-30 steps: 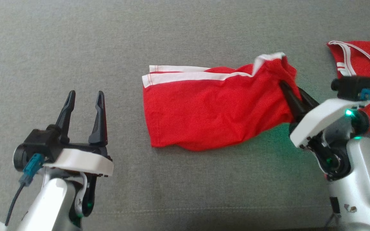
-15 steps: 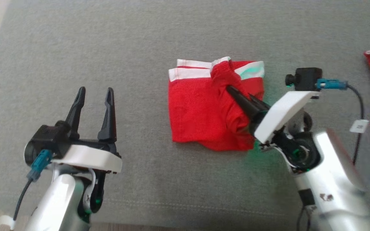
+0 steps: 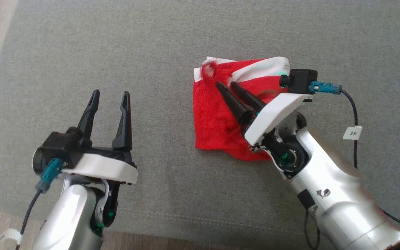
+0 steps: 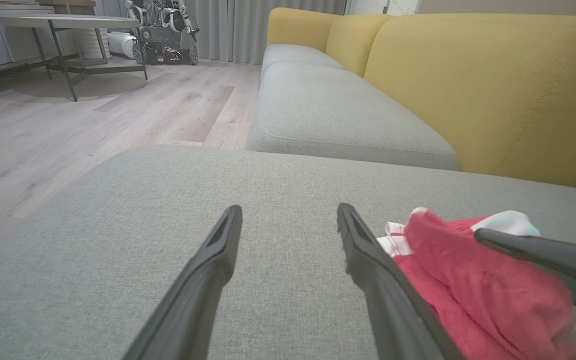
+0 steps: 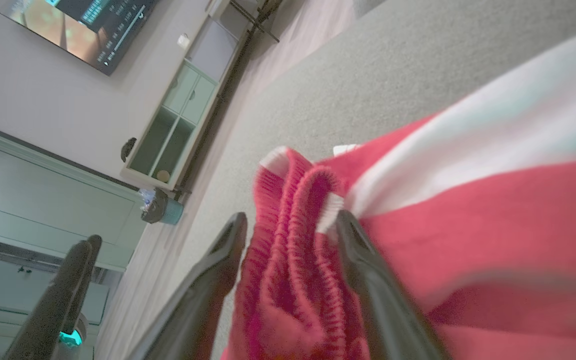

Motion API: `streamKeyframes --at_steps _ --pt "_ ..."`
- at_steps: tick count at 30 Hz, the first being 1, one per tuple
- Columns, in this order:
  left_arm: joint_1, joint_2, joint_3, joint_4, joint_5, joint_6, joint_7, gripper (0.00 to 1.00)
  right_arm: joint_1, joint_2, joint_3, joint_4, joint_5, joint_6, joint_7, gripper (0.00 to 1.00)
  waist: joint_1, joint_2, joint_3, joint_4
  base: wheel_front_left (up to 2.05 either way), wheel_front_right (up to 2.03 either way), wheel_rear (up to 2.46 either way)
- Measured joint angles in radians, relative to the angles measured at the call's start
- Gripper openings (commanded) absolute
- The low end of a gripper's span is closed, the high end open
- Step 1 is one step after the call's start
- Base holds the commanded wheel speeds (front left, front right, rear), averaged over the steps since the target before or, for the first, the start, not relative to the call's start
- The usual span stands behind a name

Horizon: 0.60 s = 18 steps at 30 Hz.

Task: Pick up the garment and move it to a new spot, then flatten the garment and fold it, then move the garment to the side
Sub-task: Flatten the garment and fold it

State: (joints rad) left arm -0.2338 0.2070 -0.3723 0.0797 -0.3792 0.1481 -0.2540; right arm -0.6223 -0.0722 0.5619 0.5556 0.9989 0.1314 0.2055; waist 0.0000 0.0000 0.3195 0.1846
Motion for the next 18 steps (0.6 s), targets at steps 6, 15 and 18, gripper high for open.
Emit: streamKeyframes --at_steps 6,15,18 --pt "0.0 -0.003 0.012 0.007 0.016 -0.008 0.0 1.0 -0.026 0.0 0.085 -0.02 0.049 0.0 -0.122 1.0 0.0 0.0 -0.001 -0.018 0.0 0.0 0.0" --pt "0.006 0.013 0.055 0.007 0.025 -0.007 0.0 1.0 -0.009 -0.096 0.012 -0.126 -0.101 0.0 -0.32 1.0 0.0 0.0 -0.018 -0.086 0.0 0.0 0.0" --pt "0.011 0.024 0.066 0.003 0.025 -0.006 0.0 1.0 0.046 -0.137 -0.07 -0.157 -0.15 0.0 -0.338 1.0 0.0 0.0 -0.025 -0.111 0.0 0.0 0.0"
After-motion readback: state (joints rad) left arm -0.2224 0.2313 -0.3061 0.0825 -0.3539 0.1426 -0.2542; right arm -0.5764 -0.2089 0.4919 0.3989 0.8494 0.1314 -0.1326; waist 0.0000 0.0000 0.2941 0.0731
